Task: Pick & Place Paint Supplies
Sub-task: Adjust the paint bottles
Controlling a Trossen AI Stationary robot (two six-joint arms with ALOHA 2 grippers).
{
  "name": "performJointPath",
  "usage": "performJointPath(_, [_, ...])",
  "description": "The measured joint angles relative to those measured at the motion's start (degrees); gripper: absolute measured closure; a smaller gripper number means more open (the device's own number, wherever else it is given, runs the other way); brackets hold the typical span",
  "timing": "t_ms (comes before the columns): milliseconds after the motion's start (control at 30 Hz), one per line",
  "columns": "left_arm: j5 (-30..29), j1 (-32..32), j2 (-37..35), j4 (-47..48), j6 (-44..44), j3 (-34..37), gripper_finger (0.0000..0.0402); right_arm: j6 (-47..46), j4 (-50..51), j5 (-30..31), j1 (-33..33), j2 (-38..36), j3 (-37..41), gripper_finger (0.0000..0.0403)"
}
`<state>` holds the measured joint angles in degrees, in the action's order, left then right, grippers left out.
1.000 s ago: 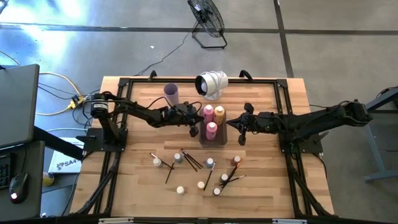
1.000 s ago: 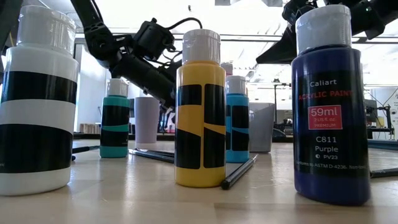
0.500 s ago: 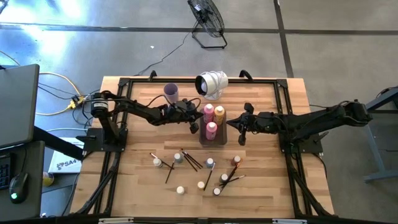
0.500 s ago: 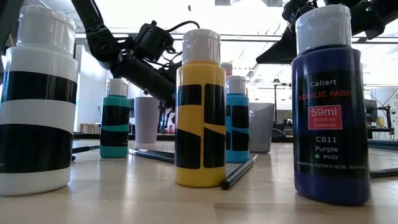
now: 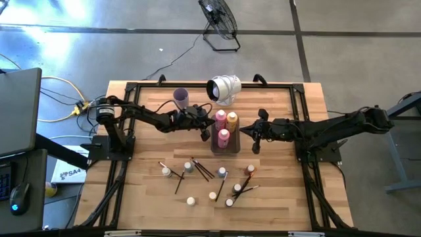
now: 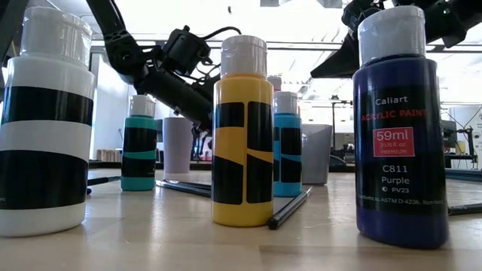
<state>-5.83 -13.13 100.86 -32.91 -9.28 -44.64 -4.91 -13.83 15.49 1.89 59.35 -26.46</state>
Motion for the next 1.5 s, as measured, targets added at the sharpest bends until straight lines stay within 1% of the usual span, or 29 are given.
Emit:
performJointPath(267, [0.3,0.0,-2.1,2.1,1.4,0.0,0.0402,-0.4,0.6,-1.2,0.0,0.0,0.0,0.0401])
performJointPath(367, [0.3,0.0,-3.7,4.4,1.5,0.0,0.0402,-3.5,2.4,-4.4,-0.1,0.1,0.0,0.0401])
performJointPath(500, [0.3,0.0,-5.1,5.1,2.2,0.0,0.0402,-5.5,4.5,-5.0,-0.2,2.2,0.0,0.0401])
performJointPath(633, [0.3,0.0,-5.2,4.9,2.9,0.0,0.0402,-6.6,3.0,-5.2,-1.3,7.0,0.0,0.0401])
performJointPath(700, [0.3,0.0,-5.2,4.9,2.9,0.0,0.0402,-6.6,0.7,-5.8,-2.0,10.1,0.0,0.0401])
performJointPath(800, [0.3,0.0,-5.2,5.0,2.9,0.0,0.0402,-5.4,-3.4,-8.8,-3.3,14.1,0.0,0.0401])
performJointPath(933, [0.3,0.0,-5.2,4.9,3.0,0.0,0.0402,-4.7,-7.9,-9.2,-4.7,17.7,0.0,0.0401])
performJointPath(1133, [0.3,0.0,-5.2,4.9,3.0,0.0,0.0402,-3.8,-10.2,-7.6,-6.5,19.4,0.0,0.0401])
performJointPath(1500, [0.3,0.0,-5.2,4.9,3.0,0.0,0.0402,-2.3,-11.8,-7.7,-8.5,19.4,0.0,0.0401])
